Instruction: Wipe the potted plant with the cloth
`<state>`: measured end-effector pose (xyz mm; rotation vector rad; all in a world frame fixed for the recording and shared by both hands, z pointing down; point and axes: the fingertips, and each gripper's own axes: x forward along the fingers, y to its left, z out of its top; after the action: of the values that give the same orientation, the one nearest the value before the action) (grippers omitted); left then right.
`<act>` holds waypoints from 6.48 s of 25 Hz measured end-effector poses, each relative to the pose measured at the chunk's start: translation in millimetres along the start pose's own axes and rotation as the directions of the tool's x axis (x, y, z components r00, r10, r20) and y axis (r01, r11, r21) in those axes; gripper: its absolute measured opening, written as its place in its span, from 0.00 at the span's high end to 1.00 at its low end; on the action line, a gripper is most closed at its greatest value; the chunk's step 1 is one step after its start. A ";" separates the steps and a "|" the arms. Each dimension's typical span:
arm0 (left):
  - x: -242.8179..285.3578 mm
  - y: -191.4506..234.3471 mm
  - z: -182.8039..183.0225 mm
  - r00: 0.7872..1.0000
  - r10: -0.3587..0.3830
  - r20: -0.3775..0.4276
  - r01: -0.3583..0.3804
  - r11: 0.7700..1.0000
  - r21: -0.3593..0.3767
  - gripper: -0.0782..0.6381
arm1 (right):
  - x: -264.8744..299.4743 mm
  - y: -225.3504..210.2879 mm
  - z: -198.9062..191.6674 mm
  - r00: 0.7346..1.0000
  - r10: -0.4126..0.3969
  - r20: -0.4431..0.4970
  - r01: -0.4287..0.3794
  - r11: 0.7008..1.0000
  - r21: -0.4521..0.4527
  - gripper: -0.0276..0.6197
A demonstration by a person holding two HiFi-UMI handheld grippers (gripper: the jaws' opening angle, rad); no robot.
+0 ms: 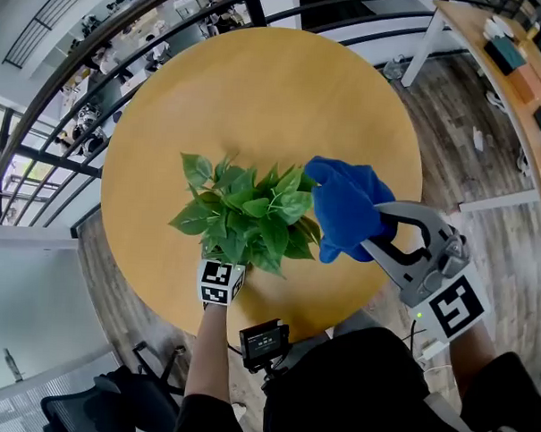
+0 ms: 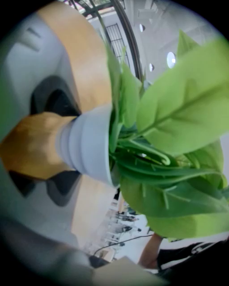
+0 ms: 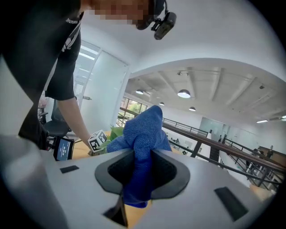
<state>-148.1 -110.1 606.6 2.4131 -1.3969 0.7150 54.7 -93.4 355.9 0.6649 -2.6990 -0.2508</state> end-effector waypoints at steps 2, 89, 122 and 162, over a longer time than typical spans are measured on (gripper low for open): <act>-0.9 0.7 -0.2 1.000 0.001 -0.002 -0.001 1.000 0.001 0.37 | 18.2 16.2 -12.7 0.996 0.049 -0.068 -0.052 0.998 -0.042 0.80; -2.6 3.0 -1.8 1.000 0.011 -0.018 -0.011 1.000 0.004 0.38 | 14.9 15.4 3.7 0.988 -0.092 -0.127 0.083 0.994 -0.076 0.80; -0.6 1.4 -3.4 1.000 0.005 -0.010 -0.005 1.000 0.004 0.38 | 60.2 85.6 -99.5 0.925 0.022 -0.380 -0.096 0.979 -0.177 0.80; 5.6 -2.3 0.7 1.000 0.003 -0.010 -0.003 1.000 0.008 0.39 | -16.1 49.6 -176.3 0.839 -0.059 -0.541 0.029 0.997 -0.064 0.80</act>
<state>-143.6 -113.4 609.0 2.4109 -1.3964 0.7331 113.2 -57.6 526.5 0.6634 -2.1242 -0.1191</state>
